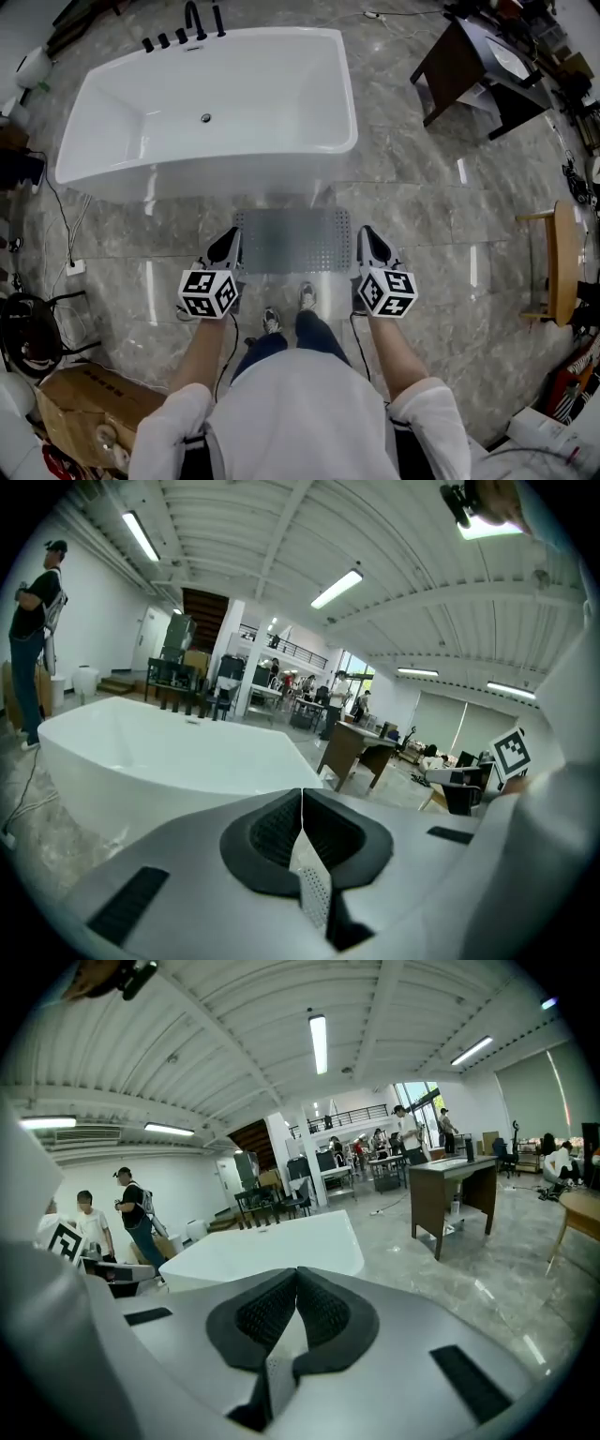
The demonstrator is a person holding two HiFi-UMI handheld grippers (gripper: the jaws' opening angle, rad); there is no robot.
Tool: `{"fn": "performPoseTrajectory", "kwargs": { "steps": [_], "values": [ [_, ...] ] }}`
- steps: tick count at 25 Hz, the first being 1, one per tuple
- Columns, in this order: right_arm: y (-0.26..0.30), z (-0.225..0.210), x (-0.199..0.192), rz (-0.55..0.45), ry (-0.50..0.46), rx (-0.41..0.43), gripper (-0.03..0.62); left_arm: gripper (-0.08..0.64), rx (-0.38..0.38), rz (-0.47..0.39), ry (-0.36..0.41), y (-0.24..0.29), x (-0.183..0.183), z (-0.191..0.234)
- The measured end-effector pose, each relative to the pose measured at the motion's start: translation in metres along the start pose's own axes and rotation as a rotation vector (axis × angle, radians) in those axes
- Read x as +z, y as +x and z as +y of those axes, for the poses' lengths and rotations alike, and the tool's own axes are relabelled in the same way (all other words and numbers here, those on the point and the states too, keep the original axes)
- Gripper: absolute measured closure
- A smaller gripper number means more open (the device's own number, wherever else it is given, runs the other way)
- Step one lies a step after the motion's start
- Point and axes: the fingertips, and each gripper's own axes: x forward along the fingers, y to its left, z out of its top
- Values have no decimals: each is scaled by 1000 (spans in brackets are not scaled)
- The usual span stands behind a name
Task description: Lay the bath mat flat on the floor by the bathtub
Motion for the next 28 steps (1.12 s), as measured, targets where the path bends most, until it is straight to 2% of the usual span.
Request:
{"fn": "performPoseTrajectory", "kwargs": {
  "steps": [3,13,28],
  "values": [
    [-23,7,22,-59,-18,9,561,526,-30,-52,5,-19,17,-15],
    [-76,36,88,-230,-68,70,561,528,-65,-239,112,-69,87,-48],
    [-117,66,135,-357,-142,145,561,526,-113,-365,254,-109,131,-83]
  ]
}}
